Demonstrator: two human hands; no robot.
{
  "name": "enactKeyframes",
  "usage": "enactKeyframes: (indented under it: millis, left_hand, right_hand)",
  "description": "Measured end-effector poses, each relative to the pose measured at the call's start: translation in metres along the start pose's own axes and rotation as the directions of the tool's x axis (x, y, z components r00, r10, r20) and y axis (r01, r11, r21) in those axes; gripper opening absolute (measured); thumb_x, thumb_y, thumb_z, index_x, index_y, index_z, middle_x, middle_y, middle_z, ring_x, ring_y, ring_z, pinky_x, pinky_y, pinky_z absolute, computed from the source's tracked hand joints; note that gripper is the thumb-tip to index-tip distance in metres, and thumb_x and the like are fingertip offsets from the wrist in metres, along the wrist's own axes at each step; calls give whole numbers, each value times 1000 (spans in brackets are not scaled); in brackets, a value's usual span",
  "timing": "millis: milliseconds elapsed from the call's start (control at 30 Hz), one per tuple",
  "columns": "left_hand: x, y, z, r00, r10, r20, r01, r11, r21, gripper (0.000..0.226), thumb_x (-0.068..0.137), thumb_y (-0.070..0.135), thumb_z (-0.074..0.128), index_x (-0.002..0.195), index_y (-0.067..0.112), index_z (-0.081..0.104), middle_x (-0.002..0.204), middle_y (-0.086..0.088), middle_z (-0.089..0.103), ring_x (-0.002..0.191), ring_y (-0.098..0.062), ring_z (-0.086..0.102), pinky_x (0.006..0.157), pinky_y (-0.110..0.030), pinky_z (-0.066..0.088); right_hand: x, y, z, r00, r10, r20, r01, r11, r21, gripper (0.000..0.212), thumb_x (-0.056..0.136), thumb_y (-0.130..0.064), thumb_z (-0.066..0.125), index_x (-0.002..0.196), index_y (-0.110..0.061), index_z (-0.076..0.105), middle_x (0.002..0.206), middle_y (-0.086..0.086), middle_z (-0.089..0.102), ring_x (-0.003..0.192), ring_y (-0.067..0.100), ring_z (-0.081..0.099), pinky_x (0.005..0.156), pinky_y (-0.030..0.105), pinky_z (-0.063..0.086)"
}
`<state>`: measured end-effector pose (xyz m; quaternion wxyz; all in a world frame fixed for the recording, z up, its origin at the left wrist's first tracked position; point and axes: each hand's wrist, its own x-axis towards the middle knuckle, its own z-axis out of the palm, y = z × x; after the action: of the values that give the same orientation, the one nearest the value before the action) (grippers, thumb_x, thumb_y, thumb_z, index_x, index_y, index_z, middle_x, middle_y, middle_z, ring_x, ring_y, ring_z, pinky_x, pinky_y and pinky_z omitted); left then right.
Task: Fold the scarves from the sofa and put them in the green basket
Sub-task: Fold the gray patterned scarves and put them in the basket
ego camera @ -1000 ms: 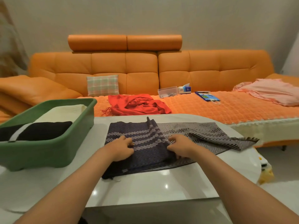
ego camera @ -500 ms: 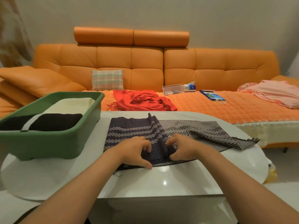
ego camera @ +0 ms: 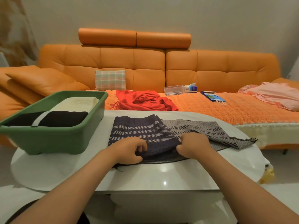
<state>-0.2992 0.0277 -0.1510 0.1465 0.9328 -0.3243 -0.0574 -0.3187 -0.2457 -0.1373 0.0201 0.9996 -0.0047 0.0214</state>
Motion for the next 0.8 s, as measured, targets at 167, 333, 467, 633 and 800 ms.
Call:
enactKeyframes:
  millis: [167, 333, 467, 633, 800]
  left_hand:
    - [-3, 0, -2, 1000, -19, -7, 19, 1000, -11, 25, 80, 15, 61, 91, 38, 64, 88, 15, 61, 79, -6, 57, 73, -34, 54]
    - [-6, 2, -8, 990, -56, 129, 68, 994, -87, 18, 82, 19, 59, 87, 32, 72, 83, 9, 68, 73, -8, 61, 66, -29, 54]
    - [4, 3, -16, 976, -127, 175, 164, 963, -215, 25, 89, 37, 56, 78, 26, 75, 78, 6, 71, 70, -6, 62, 69, -24, 51]
    - [39, -14, -16, 972, -183, -144, 165, 978, -129, 23, 95, 35, 52, 86, 24, 70, 79, 6, 68, 77, -17, 63, 76, -38, 54]
    - [82, -33, -9, 948, -223, -226, 190, 969, -158, 23, 97, 22, 49, 109, 28, 67, 102, 7, 64, 95, -13, 60, 85, -33, 49]
  right_hand:
    - [-6, 0, 11, 963, -269, -28, 270, 959, 90, 24, 77, -19, 57, 95, -28, 45, 100, -3, 47, 92, 23, 51, 75, 36, 41]
    - [-6, -4, 1, 947, -313, 76, 300, 943, 144, 12, 73, -15, 57, 74, -26, 60, 81, -8, 64, 77, 18, 59, 66, 32, 51]
    - [2, 1, -2, 956, -235, 177, 153, 910, 385, 19, 77, -31, 58, 66, -19, 69, 67, 1, 69, 64, 20, 62, 60, 33, 51]
    - [46, -8, 0, 993, -51, -111, 91, 912, 399, 21, 94, -33, 49, 86, -26, 67, 84, -5, 68, 78, 20, 62, 73, 37, 54]
    - [103, -18, 12, 994, -26, -103, 61, 936, 346, 25, 99, -27, 49, 114, -35, 67, 120, -4, 66, 103, 22, 63, 85, 41, 54]
